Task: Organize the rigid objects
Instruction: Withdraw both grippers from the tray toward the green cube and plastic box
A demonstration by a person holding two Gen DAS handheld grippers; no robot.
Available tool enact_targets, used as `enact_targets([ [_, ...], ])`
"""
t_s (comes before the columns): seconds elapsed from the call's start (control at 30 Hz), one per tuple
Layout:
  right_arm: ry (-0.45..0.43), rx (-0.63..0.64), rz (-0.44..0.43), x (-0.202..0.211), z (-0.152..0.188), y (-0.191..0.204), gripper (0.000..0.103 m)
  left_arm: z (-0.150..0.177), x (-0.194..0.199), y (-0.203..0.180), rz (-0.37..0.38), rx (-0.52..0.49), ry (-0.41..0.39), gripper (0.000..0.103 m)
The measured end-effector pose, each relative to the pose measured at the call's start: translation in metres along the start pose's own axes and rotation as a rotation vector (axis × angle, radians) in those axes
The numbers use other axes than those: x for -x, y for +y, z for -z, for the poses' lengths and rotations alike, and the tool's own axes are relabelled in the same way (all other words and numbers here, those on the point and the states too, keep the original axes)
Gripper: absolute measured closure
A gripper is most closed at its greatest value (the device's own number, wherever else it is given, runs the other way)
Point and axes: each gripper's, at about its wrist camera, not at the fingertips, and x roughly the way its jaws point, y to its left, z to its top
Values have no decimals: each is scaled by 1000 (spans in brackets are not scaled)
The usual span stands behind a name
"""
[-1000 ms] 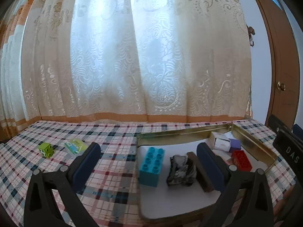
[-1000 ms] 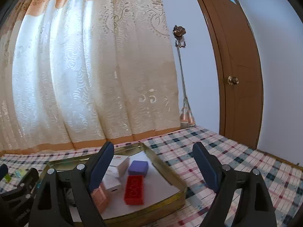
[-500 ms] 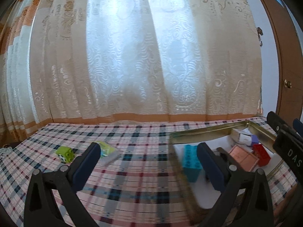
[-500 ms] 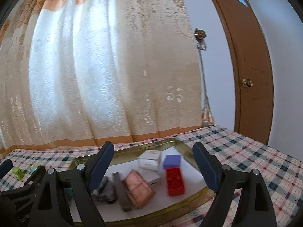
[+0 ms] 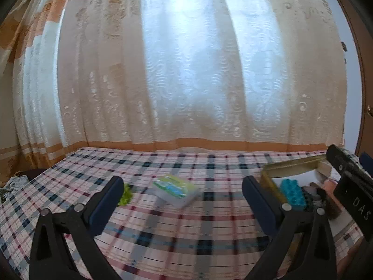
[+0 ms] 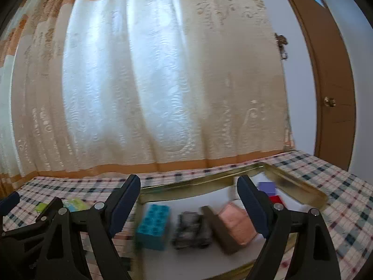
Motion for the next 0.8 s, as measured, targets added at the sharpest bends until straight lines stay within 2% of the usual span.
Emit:
enact_targets([
  [0.67, 68, 49, -135, -29, 7, 103, 16, -3, -30, 80, -108, 70, 49, 0],
  [0.8, 83, 66, -162, -36, 8, 119, 16, -3, -40, 100, -148, 77, 66, 0],
])
